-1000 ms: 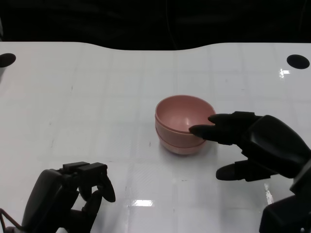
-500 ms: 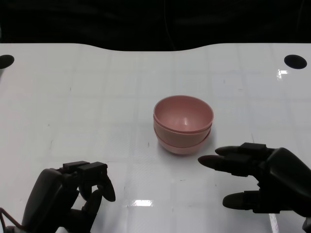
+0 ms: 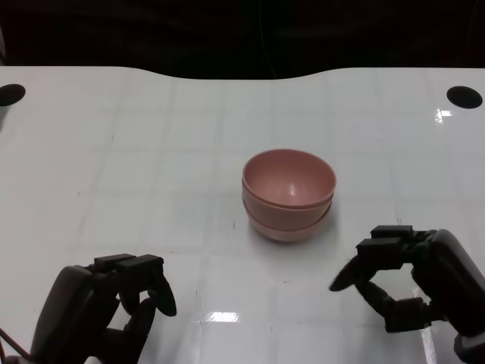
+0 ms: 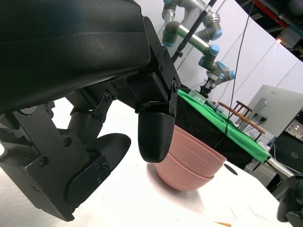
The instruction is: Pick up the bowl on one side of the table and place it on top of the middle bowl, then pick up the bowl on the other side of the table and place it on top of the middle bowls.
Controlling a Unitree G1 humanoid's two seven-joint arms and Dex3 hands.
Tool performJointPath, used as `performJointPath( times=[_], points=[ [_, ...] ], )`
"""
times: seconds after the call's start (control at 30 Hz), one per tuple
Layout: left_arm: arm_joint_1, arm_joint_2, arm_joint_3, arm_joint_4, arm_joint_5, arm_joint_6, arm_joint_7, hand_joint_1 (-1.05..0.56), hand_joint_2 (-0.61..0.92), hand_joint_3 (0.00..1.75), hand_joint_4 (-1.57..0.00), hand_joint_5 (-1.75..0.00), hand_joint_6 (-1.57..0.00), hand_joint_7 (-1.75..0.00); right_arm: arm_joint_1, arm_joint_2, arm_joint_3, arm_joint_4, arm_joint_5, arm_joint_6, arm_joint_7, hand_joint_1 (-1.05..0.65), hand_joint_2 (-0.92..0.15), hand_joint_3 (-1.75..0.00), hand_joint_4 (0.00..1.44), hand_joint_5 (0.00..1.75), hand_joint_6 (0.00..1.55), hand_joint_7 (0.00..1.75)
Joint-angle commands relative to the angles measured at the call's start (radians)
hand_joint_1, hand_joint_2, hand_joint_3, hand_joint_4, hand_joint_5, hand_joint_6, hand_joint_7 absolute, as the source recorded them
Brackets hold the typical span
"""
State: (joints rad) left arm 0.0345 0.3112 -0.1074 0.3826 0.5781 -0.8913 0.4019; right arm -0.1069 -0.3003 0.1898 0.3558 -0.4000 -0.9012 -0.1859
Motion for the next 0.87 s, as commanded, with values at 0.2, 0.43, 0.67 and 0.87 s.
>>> performJointPath(
  times=[0.2,0.43,0.67,0.87],
  points=[
    [0.010,0.016,0.013,0.006,-0.027,-0.027,0.000,-0.09,0.22,1.62,-0.89,-1.67,-0.83,-1.49,-0.048,0.011,-0.024,0.110,0.054,-0.051,0.029,0.46,-0.04,-1.75,1.07,1.74,1.00,1.49],
    [0.014,0.013,0.011,-0.002,-0.034,-0.011,-0.012,-0.09,0.23,1.61,-0.88,-1.69,-0.82,-1.51,-0.078,0.012,-0.033,0.175,0.044,-0.073,0.036,0.39,-0.02,-1.75,1.06,1.72,0.97,1.50],
    [0.015,0.001,0.008,0.010,-0.081,-0.019,-0.037,-0.06,0.20,1.64,-0.89,-1.69,-0.84,-1.50,-0.089,0.015,-0.034,0.200,0.062,-0.083,0.069,0.37,0.01,-1.75,1.02,1.74,0.94,1.51],
    [0.018,-0.003,0.009,0.029,-0.137,-0.040,-0.066,-0.02,0.21,1.63,-0.86,-1.66,-0.85,-1.45,-0.097,0.018,-0.028,0.205,0.052,-0.089,0.077,0.39,0.04,-1.75,1.03,1.69,0.95,1.46]
  ],
)
